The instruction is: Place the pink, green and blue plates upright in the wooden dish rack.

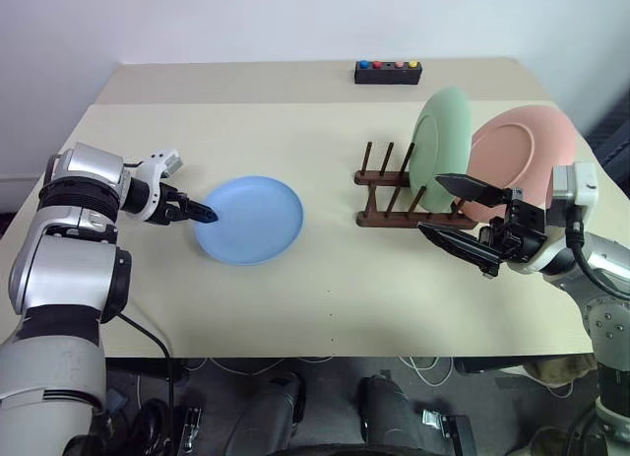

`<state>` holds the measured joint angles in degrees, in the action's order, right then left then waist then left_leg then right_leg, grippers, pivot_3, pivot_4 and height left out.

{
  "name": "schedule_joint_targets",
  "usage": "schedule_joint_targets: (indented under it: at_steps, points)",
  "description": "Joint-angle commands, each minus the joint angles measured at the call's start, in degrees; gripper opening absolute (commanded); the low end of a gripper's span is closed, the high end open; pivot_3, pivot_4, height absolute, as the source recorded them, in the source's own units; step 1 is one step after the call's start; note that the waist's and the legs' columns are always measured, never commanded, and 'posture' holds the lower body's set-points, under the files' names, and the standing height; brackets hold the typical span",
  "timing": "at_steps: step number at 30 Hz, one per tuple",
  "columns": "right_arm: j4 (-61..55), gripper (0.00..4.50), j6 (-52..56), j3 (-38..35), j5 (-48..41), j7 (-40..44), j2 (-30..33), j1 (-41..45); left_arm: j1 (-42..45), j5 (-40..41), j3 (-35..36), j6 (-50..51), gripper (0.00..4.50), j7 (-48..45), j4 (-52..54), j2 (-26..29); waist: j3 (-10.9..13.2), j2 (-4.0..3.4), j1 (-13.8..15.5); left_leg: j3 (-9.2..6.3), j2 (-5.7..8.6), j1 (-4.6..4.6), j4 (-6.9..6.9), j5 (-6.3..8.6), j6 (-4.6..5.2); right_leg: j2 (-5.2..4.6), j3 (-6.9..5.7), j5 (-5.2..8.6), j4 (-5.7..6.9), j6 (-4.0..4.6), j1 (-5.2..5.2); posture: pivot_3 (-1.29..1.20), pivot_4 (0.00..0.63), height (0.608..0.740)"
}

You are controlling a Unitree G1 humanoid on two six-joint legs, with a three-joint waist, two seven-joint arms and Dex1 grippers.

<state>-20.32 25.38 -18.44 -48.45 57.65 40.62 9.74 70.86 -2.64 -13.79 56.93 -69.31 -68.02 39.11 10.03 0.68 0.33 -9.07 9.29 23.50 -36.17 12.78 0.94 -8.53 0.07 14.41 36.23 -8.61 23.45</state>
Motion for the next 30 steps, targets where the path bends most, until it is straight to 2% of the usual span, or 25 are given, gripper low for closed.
schedule_joint_targets:
  at_steps: [1,4,6,7,18,22,25,28,30]
  points:
    - [-2.39,4.5,-0.37,-1.47,-0.66,-0.2,1.08,0.59,0.79,0.08,0.53,3.87,2.66,-0.4,-0.8,-1.24,0.0,0.0,0.1,0.0,0.02,0.0,0.0,0.0,0.0,-0.01,0.0,0.01,-0.01,-0.01,-0.01,0.0,0.15,0.74]
    - [-2.61,4.5,-0.15,-1.44,-0.93,-0.48,1.23,0.87,0.79,0.55,1.53,4.5,1.3,0.47,-0.6,-1.27,0.0,0.01,0.02,-0.01,0.03,0.0,0.0,0.0,0.0,-0.02,0.0,0.02,0.0,-0.03,0.0,0.0,0.15,0.74]
    - [-2.32,4.5,-0.33,-1.33,-0.71,-0.34,1.24,0.96,0.91,0.81,1.93,4.92,0.18,0.36,-0.5,-1.06,0.01,0.03,-0.04,-0.02,0.03,0.0,0.0,0.0,0.0,-0.01,0.0,0.02,0.0,-0.03,0.0,0.0,0.15,0.74]
    - [-2.15,4.5,-0.44,-1.27,-0.61,-0.21,1.22,0.96,0.91,0.87,2.14,4.92,0.08,0.31,-0.38,-0.93,0.0,0.03,-0.08,-0.02,0.03,0.0,0.0,0.0,0.0,-0.01,0.0,0.02,0.0,-0.03,0.0,0.0,0.15,0.74]
    - [-0.88,4.5,-0.56,-0.81,0.2,0.52,1.76,2.41,0.34,6.59,9.91,11.6,0.08,4.75,3.54,0.44,0.01,0.03,-1.17,-0.04,0.02,0.0,0.0,-0.01,0.0,0.0,-0.01,0.01,0.02,-0.03,0.01,0.0,0.15,0.74]
    - [-0.77,4.5,-0.86,-0.02,1.74,1.18,2.34,2.52,0.09,13.03,19.23,12.47,0.08,7.44,6.26,0.91,0.02,0.05,-1.15,-0.1,0.02,0.01,0.01,-0.02,-0.03,0.0,-0.04,0.01,0.03,-0.03,0.02,0.0,0.15,0.74]
    - [-0.72,4.5,-3.35,3.46,8.45,1.14,3.6,2.48,-2.03,16.96,25.5,12.86,0.08,11.23,10.37,0.65,0.02,0.05,-1.16,-0.09,0.03,0.0,0.0,-0.02,-0.03,-0.01,-0.04,0.01,0.03,-0.03,0.02,0.0,0.15,0.74]
    - [-0.56,4.5,-4.02,4.26,10.03,0.73,3.89,3.8,-5.94,20.64,29.98,14.74,0.08,13.52,16.99,0.2,0.01,0.04,-1.4,-0.09,0.02,0.0,0.01,-0.03,-0.05,-0.01,-0.03,0.01,0.06,-0.02,0.04,0.0,0.15,0.74]
    - [-0.86,4.5,-4.63,4.67,11.04,0.42,4.17,5.82,-8.9,23.88,35.57,13.68,0.08,16.96,22.03,-1.21,0.01,0.03,-1.45,-0.09,0.02,0.0,0.01,-0.05,-0.08,-0.01,0.0,0.01,0.1,-0.02,0.06,0.0,0.15,0.74]
